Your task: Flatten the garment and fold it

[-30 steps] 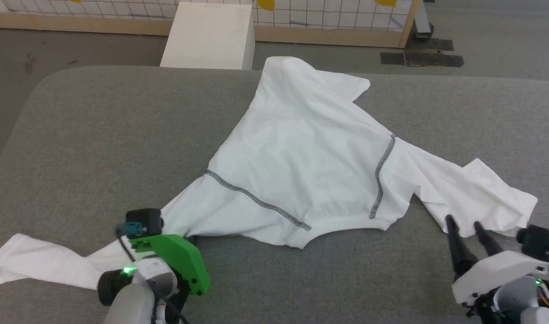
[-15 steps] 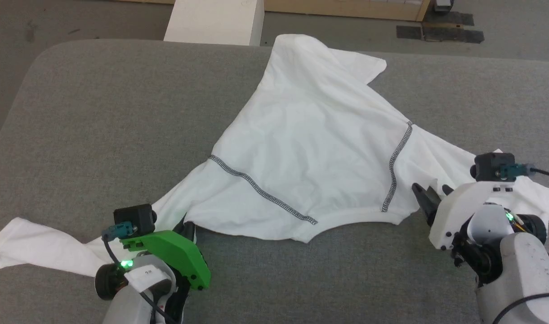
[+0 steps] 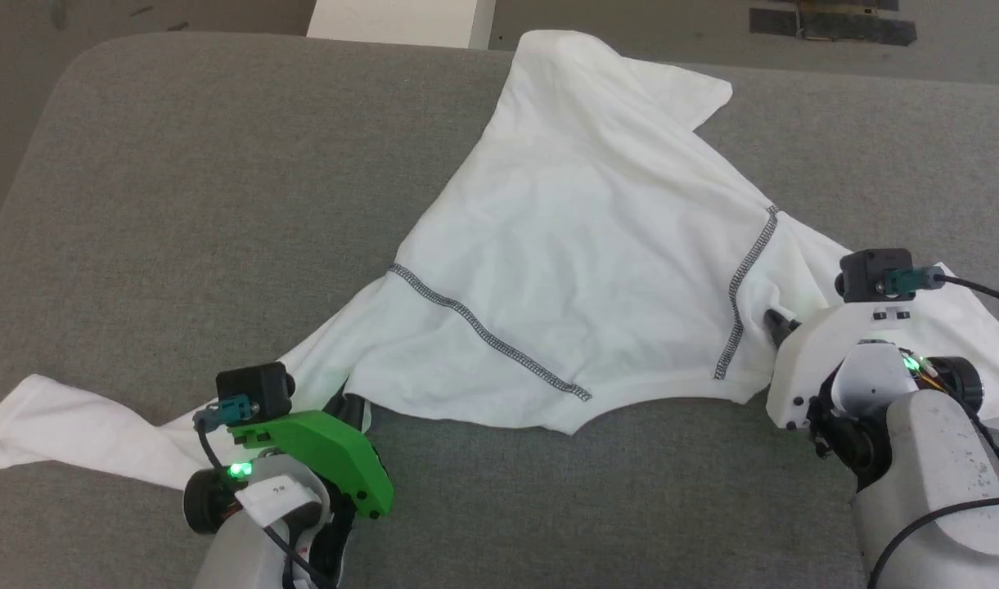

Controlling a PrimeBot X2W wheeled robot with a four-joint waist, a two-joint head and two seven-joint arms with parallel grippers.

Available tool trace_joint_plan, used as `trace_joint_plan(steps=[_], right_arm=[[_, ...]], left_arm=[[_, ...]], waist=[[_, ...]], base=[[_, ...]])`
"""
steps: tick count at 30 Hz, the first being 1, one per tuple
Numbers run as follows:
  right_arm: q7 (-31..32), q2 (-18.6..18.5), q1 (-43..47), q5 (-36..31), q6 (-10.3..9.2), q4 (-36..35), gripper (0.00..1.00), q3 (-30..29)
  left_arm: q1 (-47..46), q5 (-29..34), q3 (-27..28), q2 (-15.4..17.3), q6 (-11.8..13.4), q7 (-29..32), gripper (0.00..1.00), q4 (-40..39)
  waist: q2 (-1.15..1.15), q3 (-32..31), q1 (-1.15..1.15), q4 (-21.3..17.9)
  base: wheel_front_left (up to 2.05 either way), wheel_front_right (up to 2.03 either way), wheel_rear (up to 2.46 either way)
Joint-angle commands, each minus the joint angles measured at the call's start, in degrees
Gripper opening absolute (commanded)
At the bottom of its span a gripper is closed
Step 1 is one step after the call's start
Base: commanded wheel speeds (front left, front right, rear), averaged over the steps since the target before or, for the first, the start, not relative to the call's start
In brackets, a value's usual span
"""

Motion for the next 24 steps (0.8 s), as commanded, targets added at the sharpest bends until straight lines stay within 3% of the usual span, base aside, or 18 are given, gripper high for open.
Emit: trace_joint_plan(steps=[1, 5, 10, 16, 24], right_arm=[[-0.2, 0.0, -0.3, 0.0, -0.09, -0.3, 0.00, 0.5], [1.7, 0.0, 1.0, 2.6, -0.09, -3.3, 0.00, 2.6], [7.7, -0.3, 1.0, 9.5, -0.09, -13.1, 0.00, 4.4], [16.7, -6.6, -5.0, 19.9, -0.09, -26.0, 0.00, 2.8], [28.8, -11.0, -15.9, 25.2, -0.09, -31.0, 0.00, -0.4]], left_arm=[[-0.7, -0.3, 0.0, 0.0, 0.1, -0.5, 0.00, 0.1], [-0.5, -2.0, 0.6, -0.2, -0.4, -1.5, 0.00, -1.0], [-2.3, -5.9, 3.3, -0.3, -1.6, -2.8, 0.00, -5.8], [-10.4, -9.5, 7.3, 1.8, -2.5, -2.3, 0.00, -14.0], [-25.1, -10.3, 7.9, 6.4, -3.1, 3.8, 0.00, -16.4]], waist=[[0.00, -1.0, -0.01, -0.4], [0.00, -3.4, -0.01, -1.0], [0.00, -6.1, -0.01, -2.2], [0.00, -9.7, -0.01, -3.0], [0.00, -13.3, -0.01, -4.2]], base=[[0.00, 0.00, 0.00], [0.00, 0.00, 0.00], [0.00, 0.00, 0.00], [0.00, 0.00, 0.00], [0.00, 0.00, 0.00]])
